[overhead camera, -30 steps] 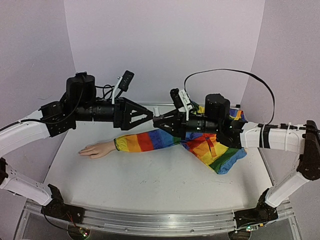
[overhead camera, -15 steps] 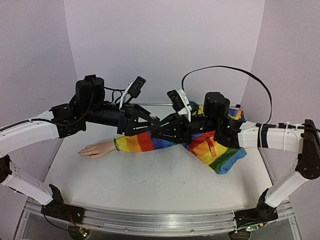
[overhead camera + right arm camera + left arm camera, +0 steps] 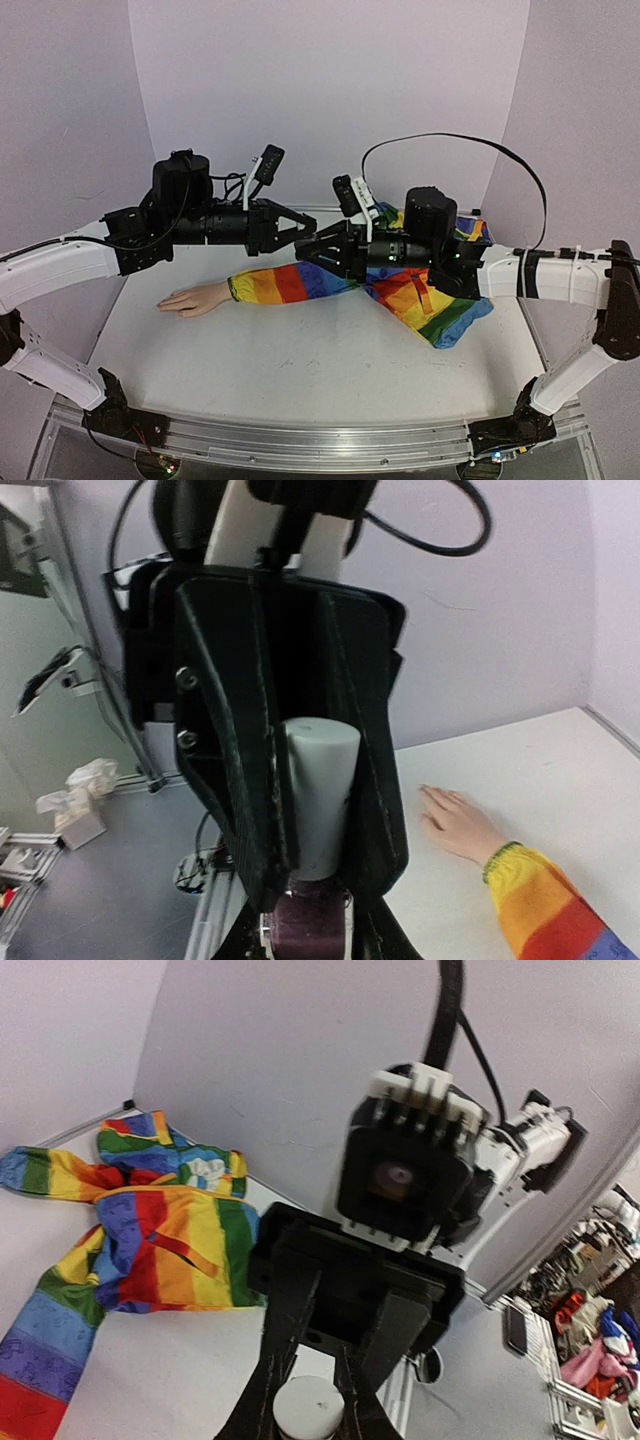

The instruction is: Paint the nails

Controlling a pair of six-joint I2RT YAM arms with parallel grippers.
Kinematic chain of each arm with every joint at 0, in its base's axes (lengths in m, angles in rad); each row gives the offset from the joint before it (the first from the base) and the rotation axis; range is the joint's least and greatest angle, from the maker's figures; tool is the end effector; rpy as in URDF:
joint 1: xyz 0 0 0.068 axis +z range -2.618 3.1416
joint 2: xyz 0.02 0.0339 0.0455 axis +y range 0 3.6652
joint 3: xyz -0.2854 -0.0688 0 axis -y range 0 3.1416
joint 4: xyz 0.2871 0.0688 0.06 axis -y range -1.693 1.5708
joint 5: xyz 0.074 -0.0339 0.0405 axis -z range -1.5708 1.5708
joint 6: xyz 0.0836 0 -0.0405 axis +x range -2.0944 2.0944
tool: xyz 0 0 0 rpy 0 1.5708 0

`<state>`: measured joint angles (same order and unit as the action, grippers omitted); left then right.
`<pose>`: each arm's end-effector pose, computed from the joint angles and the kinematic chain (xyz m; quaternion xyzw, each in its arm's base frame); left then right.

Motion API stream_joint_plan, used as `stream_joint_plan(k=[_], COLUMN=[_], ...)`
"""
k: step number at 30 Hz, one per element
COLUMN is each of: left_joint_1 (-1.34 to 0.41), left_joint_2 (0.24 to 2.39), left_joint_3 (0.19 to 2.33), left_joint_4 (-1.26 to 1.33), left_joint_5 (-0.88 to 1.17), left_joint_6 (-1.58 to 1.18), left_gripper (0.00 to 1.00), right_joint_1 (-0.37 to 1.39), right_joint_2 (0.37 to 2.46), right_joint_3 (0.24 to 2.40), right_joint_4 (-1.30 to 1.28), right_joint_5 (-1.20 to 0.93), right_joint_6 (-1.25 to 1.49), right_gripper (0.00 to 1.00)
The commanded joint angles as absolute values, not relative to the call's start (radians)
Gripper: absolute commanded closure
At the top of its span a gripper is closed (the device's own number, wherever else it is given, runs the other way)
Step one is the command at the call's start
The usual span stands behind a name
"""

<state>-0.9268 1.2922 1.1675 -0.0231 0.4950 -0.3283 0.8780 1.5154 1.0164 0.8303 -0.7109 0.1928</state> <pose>0.1963 -0.3276 0.3900 0.3693 0.6545 -0.5219 0.4035 0.2230 0.3541 0.3584 -0.4498 0.4177 0.5632 0.5532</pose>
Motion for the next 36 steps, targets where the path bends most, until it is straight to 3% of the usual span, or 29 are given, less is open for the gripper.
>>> stream_joint_plan(k=[1,3,7,9,13,15,20,23,32,36], left_joint_1=[-0.937,-0.937,-0.937,-0.937,-0.936,-0.932,-0.895,-0.868,-0.857,-0.857], left_joint_2=[1.301,1.312,1.329,1.330,1.309,1.289,1.250,1.294,1.339,1.367], left_joint_3=[1.182,1.188,1.192,1.195,1.188,1.184,1.188,1.302,1.448,1.468], left_joint_4=[-0.018,-0.030,-0.039,-0.042,-0.057,-0.073,-0.155,-0.365,-0.580,-0.608], left_joint_5=[0.419,0.419,0.427,0.432,0.445,0.445,0.418,0.382,0.456,0.501], left_joint_6=[-0.312,-0.312,-0.316,-0.317,-0.315,-0.316,-0.373,-0.394,-0.356,-0.337], left_gripper=[0.97,0.97,0.90,0.72,0.17,0.03,0.01,0.02,0.21,0.25], right_joint_1=[0.894,0.903,0.903,0.903,0.902,0.901,0.896,0.896,0.896,0.896], right_joint_2=[1.462,1.451,1.463,1.476,1.473,1.463,1.442,1.456,1.501,1.515], right_joint_3=[1.025,1.022,1.047,1.053,1.031,1.016,1.005,1.036,1.104,1.118], right_joint_4=[0.781,0.798,0.825,0.833,0.835,0.834,0.807,0.737,0.632,0.619], right_joint_5=[-0.141,-0.065,-0.192,-0.251,-0.297,-0.307,-0.438,-0.515,-0.631,-0.642], right_joint_6=[0.146,0.144,0.122,0.113,0.091,0.081,0.044,0.010,-0.044,-0.050], right_gripper=[1.00,1.00,1.00,1.00,1.00,1.00,1.00,1.00,1.00,1.00])
